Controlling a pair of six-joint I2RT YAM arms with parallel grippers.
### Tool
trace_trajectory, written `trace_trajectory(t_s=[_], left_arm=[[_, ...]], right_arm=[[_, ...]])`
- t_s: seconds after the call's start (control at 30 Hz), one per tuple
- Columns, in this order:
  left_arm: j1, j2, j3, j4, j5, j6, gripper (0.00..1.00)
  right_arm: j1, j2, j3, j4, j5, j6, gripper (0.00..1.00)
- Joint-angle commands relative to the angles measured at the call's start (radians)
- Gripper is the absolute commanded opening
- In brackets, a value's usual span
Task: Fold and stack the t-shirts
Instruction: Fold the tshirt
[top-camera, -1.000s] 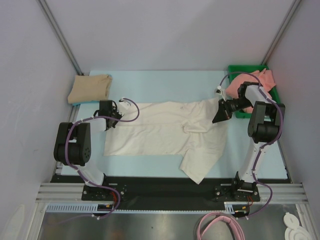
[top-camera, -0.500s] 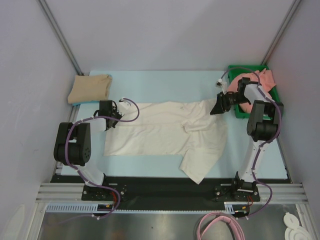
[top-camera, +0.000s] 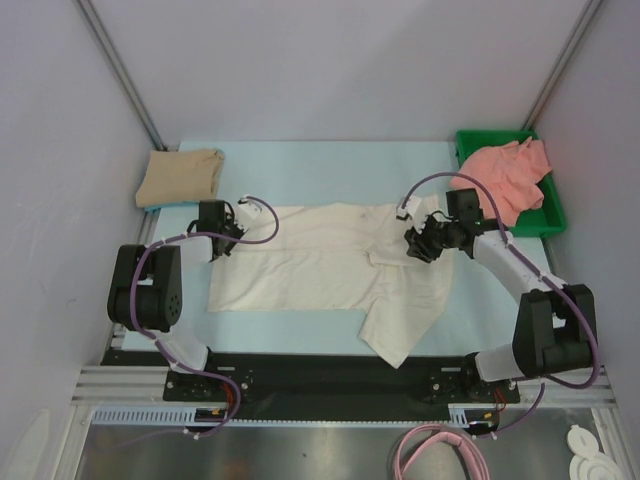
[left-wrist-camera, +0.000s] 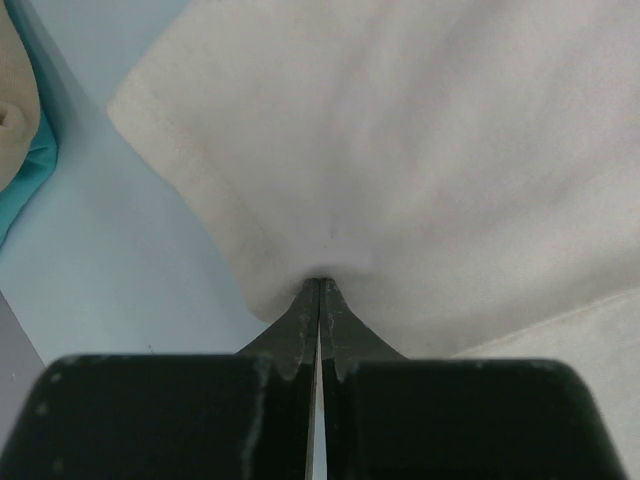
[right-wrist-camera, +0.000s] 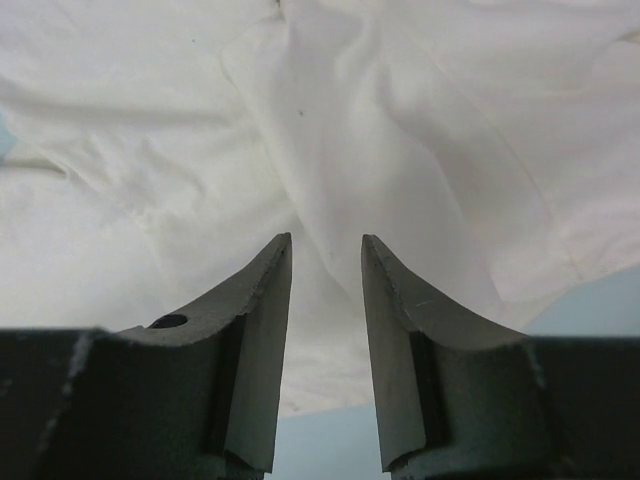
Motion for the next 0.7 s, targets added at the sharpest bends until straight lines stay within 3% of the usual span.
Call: trace_trajectory(t_s=[0.0,0.4,0.67], left_arm=[[-0.004,0.018,-0.001,-0.033,0.01,0.007,0.02],[-0.004,0.018,-0.001,-0.034,0.011,0.008,0.01],[-0.004,0.018,-0.001,-0.034,0.011,0.007,0.01]], right_arm=[[0.045,0.1,0.005,0.041,0.093,-0.023,0.38],[0.074,0.237,0.02,0.027,0.165,-0.023,0.36],[0.077,0.249,0.012,0.148,0.247,0.025,0.36]])
